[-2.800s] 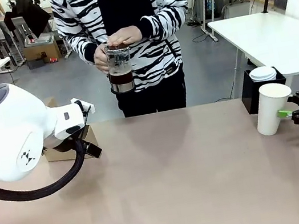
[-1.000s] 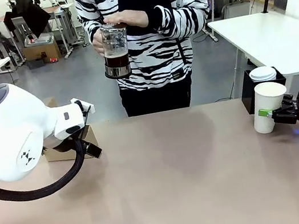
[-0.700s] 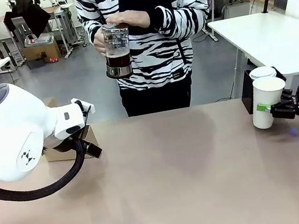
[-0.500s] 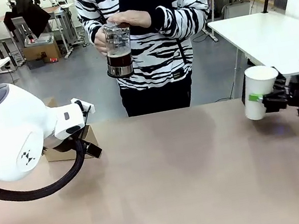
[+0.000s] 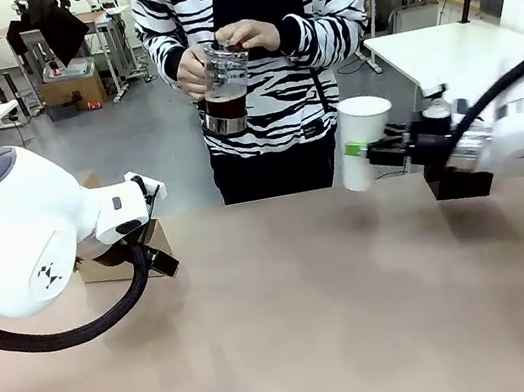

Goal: Pour a drink into a cup and package it in a carrier.
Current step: Pick up the 600 ml Paper Cup and place it in the middle top area of the table.

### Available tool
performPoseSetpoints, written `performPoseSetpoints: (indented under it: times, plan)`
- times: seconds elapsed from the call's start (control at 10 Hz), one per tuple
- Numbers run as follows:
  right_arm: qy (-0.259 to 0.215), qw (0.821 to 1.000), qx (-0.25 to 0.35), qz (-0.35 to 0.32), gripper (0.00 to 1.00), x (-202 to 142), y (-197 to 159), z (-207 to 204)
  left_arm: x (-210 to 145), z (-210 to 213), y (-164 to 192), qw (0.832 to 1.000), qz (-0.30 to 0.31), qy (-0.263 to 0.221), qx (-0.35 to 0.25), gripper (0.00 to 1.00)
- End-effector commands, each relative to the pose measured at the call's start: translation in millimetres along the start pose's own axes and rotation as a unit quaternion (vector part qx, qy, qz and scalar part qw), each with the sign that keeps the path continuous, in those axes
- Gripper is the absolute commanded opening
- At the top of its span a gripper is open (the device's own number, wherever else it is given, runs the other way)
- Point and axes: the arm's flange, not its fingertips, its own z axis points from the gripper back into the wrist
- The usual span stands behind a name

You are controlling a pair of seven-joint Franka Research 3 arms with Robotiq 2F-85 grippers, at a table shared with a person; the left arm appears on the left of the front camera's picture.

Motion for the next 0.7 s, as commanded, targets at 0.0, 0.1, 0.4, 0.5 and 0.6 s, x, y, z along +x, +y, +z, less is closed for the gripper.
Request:
performPoseSetpoints:
  times: [0.0,0.1,0.4,0.5,0.6]
  plan:
    - [0.0,1.0,-0.015,-0.021,0.86,-25,-53,-28,0,0,0,1.0,0.0,-0.001,-0.001,1.0]
    - [-0.005,1.0,-0.017,-0.018,0.86,-38,-66,-41,0,0,0,1.0,0.0,-0.001,-0.001,1.0]
    - [-0.005,1.0,-0.016,-0.004,0.86,-62,-80,-48,0,0,0,1.0,0.0,-0.001,-0.001,1.0]
    - [0.008,1.0,0.003,0.004,0.86,-57,-76,-41,0,0,0,1.0,0.0,-0.001,-0.001,1.0]
    - [0.002,1.0,-0.006,-0.009,0.86,-69,-78,-43,0,0,0,1.0,0.0,-0.001,-0.001,1.0]
